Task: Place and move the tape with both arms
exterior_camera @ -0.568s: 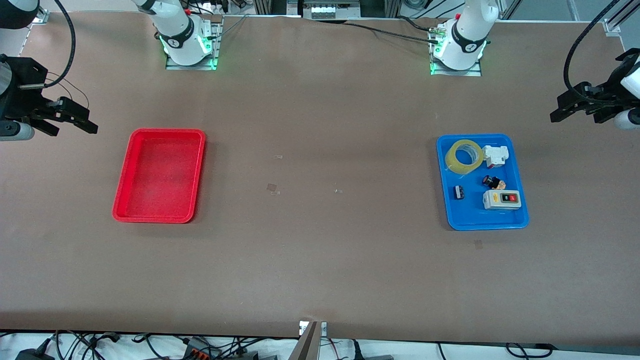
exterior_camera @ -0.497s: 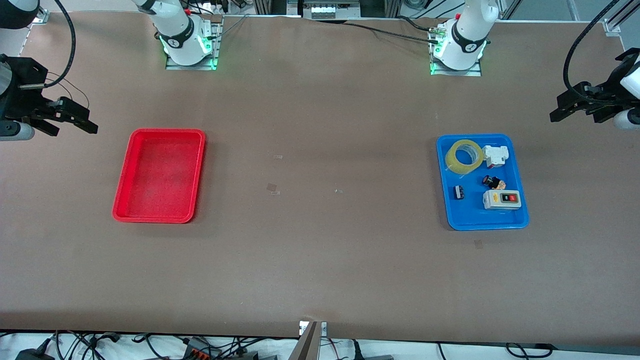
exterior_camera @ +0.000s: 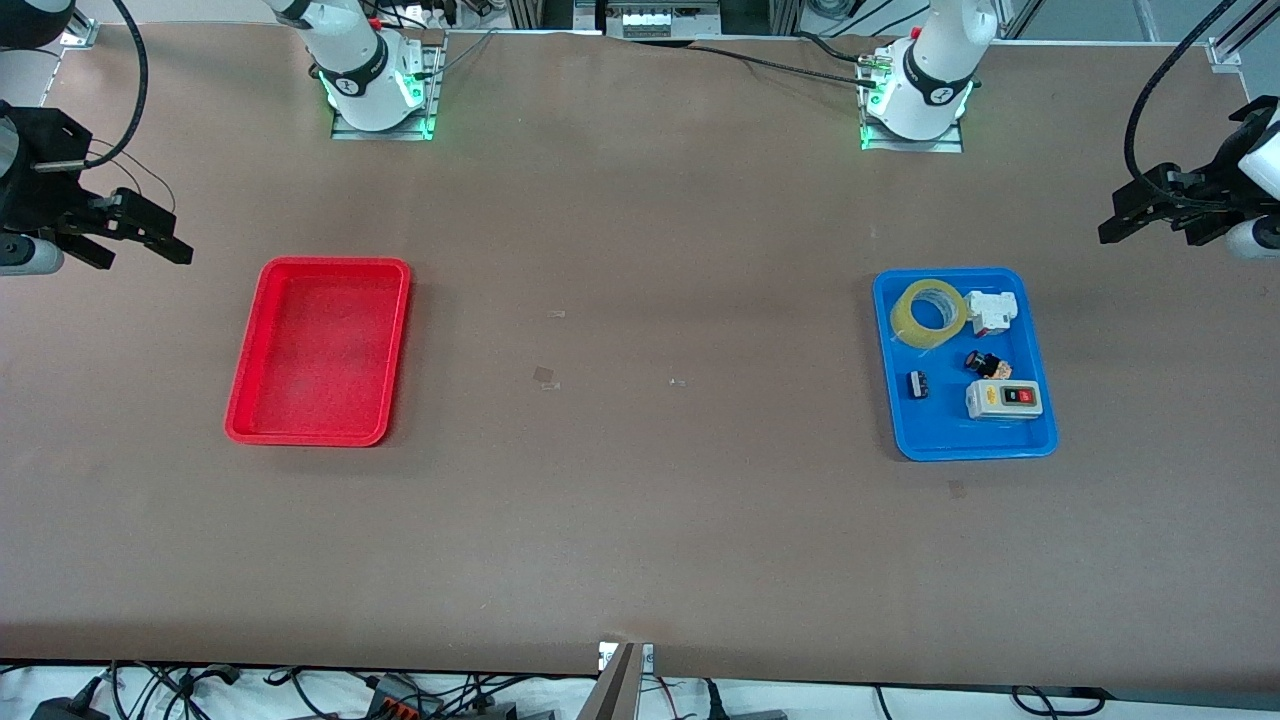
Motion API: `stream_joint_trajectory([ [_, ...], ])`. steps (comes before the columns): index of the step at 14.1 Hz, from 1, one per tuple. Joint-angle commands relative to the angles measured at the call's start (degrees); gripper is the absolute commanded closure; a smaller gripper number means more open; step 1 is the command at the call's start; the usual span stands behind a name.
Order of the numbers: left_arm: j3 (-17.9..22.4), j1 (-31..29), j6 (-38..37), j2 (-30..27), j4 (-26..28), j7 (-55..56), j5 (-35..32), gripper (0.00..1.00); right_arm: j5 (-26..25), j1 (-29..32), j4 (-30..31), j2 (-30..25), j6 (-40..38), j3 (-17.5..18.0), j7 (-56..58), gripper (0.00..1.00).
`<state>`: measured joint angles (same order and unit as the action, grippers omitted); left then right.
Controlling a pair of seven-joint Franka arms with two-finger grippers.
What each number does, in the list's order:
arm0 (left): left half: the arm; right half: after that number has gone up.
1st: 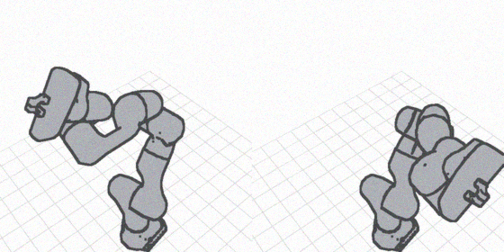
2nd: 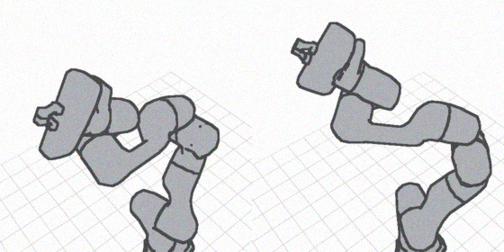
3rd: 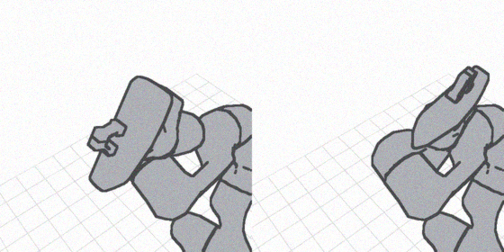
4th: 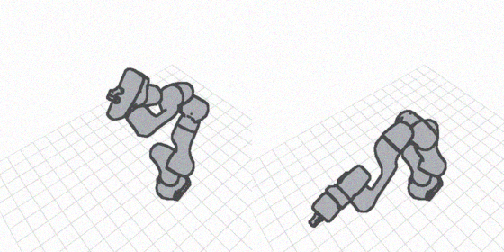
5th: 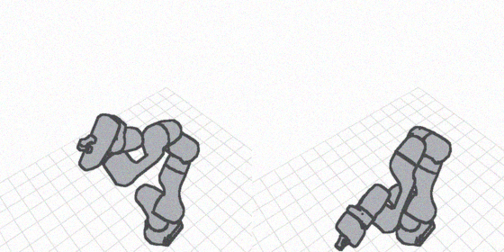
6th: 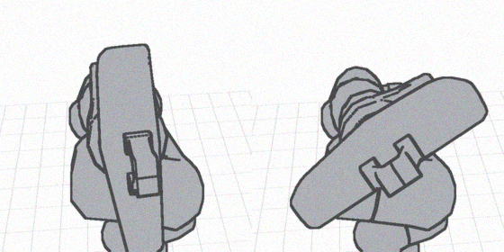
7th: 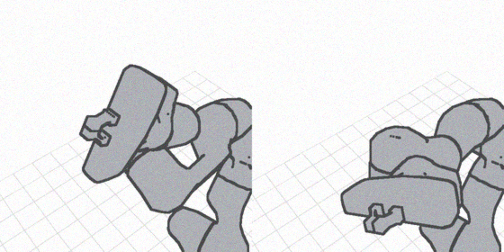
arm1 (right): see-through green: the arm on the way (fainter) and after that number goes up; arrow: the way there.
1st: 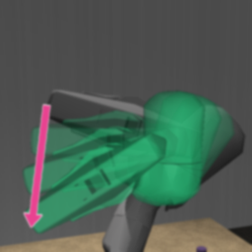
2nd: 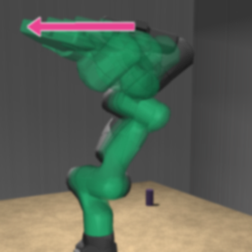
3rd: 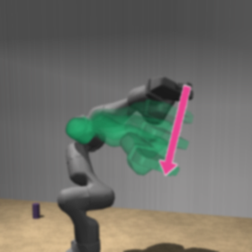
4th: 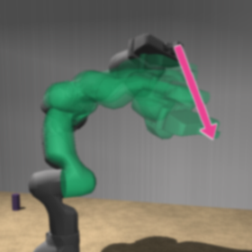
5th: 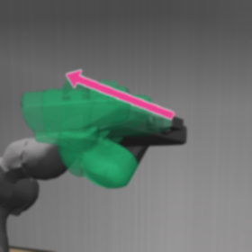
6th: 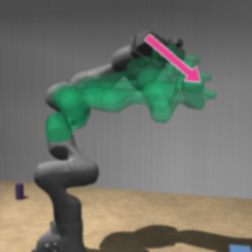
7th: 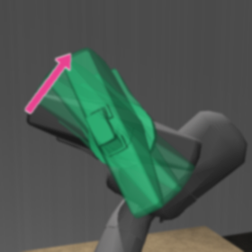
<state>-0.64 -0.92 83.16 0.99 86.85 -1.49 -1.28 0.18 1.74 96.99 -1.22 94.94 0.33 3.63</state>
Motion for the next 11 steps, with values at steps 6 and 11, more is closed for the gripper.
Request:
stream_joint_trajectory([
  [6, -0.15, -0.14, 7.22, -1.16, 17.68, -1.40, -1.01, 0.00, 0.18, -0.69, -0.75, -0.27, -1.16, -0.60, 0.50, 0.00],
  [11, -0.15, -0.49, 33.17, -0.90, 40.91, -2.03, -0.92, 0.00, 0.18, -0.69, -0.75, -0.27, -1.16, -0.60, 0.68, 0.00],
])
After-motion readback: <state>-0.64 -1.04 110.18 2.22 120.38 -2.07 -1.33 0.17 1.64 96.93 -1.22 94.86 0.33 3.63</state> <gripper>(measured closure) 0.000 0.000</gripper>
